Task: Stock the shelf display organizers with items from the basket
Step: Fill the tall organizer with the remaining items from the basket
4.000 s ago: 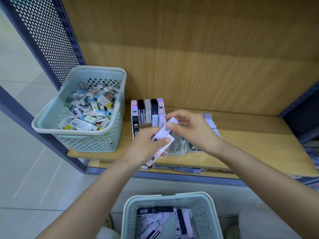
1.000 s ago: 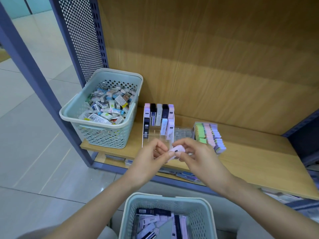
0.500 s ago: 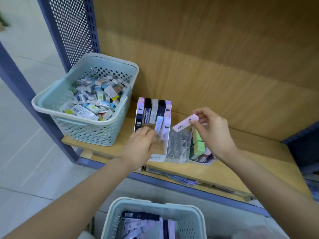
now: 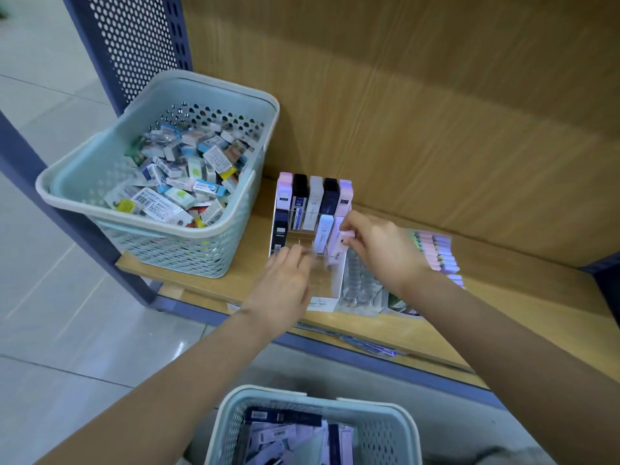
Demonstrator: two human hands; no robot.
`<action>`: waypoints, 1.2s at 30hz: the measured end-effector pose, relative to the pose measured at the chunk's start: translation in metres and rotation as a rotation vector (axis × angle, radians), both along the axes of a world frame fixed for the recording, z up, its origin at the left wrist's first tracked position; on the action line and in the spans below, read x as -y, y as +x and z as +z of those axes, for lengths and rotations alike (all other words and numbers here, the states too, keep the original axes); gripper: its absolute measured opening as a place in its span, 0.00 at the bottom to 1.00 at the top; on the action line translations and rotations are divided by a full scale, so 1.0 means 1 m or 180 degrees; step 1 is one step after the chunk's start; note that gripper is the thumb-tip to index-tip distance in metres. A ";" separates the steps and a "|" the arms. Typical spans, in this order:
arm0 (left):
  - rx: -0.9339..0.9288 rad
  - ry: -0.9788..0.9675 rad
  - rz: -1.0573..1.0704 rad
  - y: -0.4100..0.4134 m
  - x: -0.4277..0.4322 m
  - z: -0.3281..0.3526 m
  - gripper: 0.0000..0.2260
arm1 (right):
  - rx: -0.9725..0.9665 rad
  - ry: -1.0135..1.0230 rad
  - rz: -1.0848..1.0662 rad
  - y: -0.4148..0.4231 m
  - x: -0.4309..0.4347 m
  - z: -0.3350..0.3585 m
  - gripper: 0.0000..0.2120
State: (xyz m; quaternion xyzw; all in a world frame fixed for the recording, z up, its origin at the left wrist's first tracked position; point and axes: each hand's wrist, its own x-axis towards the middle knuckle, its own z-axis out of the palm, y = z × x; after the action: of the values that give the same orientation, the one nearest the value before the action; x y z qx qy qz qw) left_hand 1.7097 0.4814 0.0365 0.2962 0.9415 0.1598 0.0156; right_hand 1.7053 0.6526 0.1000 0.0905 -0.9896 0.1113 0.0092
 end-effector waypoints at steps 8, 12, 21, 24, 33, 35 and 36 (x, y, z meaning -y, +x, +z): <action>-0.0069 -0.0047 -0.0054 0.001 0.001 -0.003 0.25 | -0.0489 0.0881 0.0102 0.007 0.007 -0.015 0.22; 0.0157 0.0006 -0.0127 0.001 0.005 -0.002 0.28 | -0.0680 0.0990 0.0218 0.023 0.006 -0.021 0.33; -0.0677 -0.0411 -0.0423 0.057 0.023 -0.002 0.25 | -0.0942 0.0713 0.0254 0.122 0.006 -0.057 0.27; -0.0528 -0.0295 -0.0875 0.101 0.034 -0.030 0.22 | -0.0586 0.0646 0.0506 0.176 0.004 -0.090 0.23; 0.1526 -0.0572 -0.0153 0.176 0.041 -0.146 0.18 | 0.1927 -0.0340 0.0109 0.233 0.016 -0.218 0.29; 0.1896 -0.0474 0.0011 0.181 0.041 -0.162 0.21 | 0.2029 -0.0549 -0.0139 0.230 0.021 -0.239 0.29; 0.1924 -0.0429 0.0071 0.181 0.042 -0.169 0.23 | 0.2060 -0.0618 -0.0235 0.229 0.022 -0.250 0.30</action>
State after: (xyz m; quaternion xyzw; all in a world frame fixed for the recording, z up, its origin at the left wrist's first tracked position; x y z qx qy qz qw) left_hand 1.8909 0.4398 -0.1325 0.2232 0.9059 0.1780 0.3128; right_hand 1.9342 0.6302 -0.1503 0.0133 -0.9287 0.2275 -0.2927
